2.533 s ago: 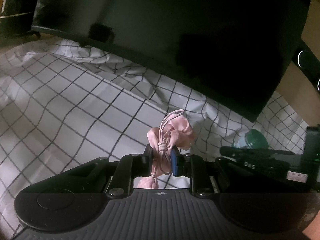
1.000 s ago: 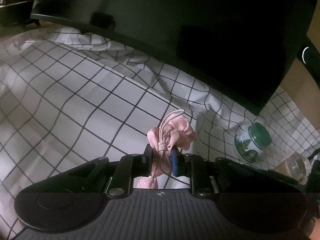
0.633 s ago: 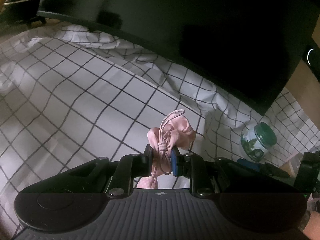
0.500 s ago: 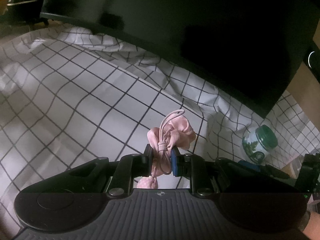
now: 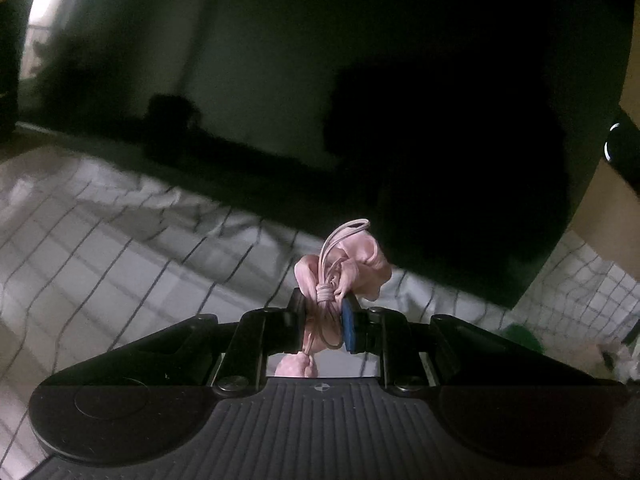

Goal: Organize soft objects
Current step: 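Hold the scrunchie in the left tool while the right tool approaches the clear plastic piece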

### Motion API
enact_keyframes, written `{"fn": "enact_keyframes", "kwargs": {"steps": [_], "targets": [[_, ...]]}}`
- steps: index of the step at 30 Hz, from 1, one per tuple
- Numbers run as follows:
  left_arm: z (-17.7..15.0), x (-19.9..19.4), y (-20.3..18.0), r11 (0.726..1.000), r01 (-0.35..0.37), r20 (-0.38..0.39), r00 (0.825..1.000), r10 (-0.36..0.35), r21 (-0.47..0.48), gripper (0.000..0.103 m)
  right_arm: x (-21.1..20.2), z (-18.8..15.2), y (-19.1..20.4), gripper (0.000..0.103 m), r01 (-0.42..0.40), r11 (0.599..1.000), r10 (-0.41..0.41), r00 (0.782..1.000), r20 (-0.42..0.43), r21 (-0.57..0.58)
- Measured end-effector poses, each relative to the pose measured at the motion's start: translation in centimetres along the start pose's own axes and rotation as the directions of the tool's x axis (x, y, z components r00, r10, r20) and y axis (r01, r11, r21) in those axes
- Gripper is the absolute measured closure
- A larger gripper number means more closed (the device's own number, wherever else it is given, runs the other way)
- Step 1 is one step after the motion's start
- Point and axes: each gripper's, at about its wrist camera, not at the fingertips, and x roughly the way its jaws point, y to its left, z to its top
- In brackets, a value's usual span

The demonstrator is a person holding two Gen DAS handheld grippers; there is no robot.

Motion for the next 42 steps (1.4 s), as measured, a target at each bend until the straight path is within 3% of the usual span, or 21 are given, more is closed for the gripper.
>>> {"fn": "enact_keyframes", "kwargs": {"steps": [4, 7, 8, 16, 22, 26, 31, 42], "targets": [[-0.2, 0.3, -0.8, 1.0, 0.008, 0.008, 1.0, -0.008, -0.007, 0.082, -2.0, 0.2, -0.8, 0.066, 0.0, 1.0, 0.0, 1.0, 0.017, -0.001], [-1.3, 0.4, -1.0, 1.0, 0.011, -0.021, 1.0, -0.011, -0.029, 0.082, -2.7, -1.6, -1.6, 0.04, -0.009, 0.999, 0.008, 1.0, 0.027, 0.038], [-1.8, 0.5, -1.0, 0.999, 0.016, -0.034, 0.999, -0.017, -0.029, 0.082, -2.8, -2.4, -1.8, 0.038, -0.008, 0.998, 0.007, 1.0, 0.027, 0.06], [-3.8, -0.4, 0.4, 0.998, 0.004, -0.08, 0.997, -0.009, -0.062, 0.082, 1.1, -4.8, -1.2, 0.038, -0.094, 0.981, 0.108, 0.991, -0.078, 0.17], [-4.5, -0.9, 1.8, 0.997, -0.028, -0.098, 0.995, 0.02, -0.077, 0.082, 4.5, -4.3, 0.6, 0.029, -0.03, 0.998, 0.034, 0.996, -0.082, 0.05], [-5.0, -1.0, 2.5, 0.995, -0.035, -0.107, 0.994, 0.024, -0.097, 0.082, 4.7, -4.3, 0.1, 0.029, -0.05, 0.999, 0.05, 0.996, -0.077, 0.001], [-5.5, -0.4, 2.7, 0.994, -0.028, -0.123, 0.992, 0.015, -0.106, 0.082, 3.7, -4.9, -0.8, 0.037, -0.044, 0.999, 0.044, 0.996, -0.073, 0.007], [-5.1, -0.1, 1.8, 0.996, -0.027, -0.116, 0.993, 0.017, -0.086, 0.082, 4.0, -4.4, -0.3, 0.036, -0.048, 0.999, 0.048, 0.996, -0.069, 0.005]]}}
